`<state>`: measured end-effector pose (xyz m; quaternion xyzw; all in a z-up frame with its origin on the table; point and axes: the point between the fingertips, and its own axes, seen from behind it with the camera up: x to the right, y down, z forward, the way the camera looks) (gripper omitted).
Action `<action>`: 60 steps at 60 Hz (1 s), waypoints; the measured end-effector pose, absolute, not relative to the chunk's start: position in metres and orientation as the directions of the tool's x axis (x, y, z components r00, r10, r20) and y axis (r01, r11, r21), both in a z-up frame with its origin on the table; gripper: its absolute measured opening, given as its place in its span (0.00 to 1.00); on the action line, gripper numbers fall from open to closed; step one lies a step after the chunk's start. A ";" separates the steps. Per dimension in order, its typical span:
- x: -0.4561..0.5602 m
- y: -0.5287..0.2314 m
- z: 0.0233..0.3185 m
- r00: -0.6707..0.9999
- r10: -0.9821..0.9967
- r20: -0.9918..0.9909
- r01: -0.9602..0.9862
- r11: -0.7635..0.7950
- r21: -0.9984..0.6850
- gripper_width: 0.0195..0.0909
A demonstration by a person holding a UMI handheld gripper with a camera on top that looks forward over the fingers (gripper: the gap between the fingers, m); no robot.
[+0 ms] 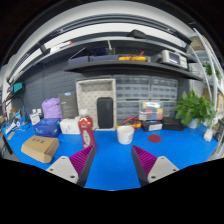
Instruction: Pour water
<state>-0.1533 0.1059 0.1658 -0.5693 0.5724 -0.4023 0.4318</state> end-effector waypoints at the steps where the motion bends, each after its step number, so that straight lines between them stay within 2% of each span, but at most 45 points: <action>1: -0.147 0.115 0.163 0.032 -0.999 -0.038 -0.305 0.026 -0.952 0.78; 12: -0.080 0.186 0.138 0.096 -0.994 -0.049 -0.319 0.016 -0.948 0.78; 38: 0.047 0.240 0.090 0.099 -0.995 -0.010 -0.316 -0.022 -0.948 0.75; 40: 0.053 0.241 0.089 0.096 -0.995 -0.007 -0.300 -0.022 -0.954 0.71; 45: 0.063 0.237 0.087 0.068 -0.998 0.006 -0.260 -0.024 -0.965 0.33; 47: 0.065 0.237 0.089 0.069 -0.998 -0.003 -0.243 -0.014 -0.970 0.33; 48: 0.065 0.236 0.088 0.066 -0.998 -0.013 -0.240 -0.004 -0.971 0.27; 50: 0.066 0.233 0.089 0.065 -0.997 -0.032 -0.226 0.016 -0.974 0.26; 55: 0.065 0.234 0.089 0.077 -0.997 -0.014 -0.219 -0.004 -0.976 0.10; 60: 0.066 0.236 0.089 0.074 -0.997 -0.006 -0.217 -0.010 -0.976 0.08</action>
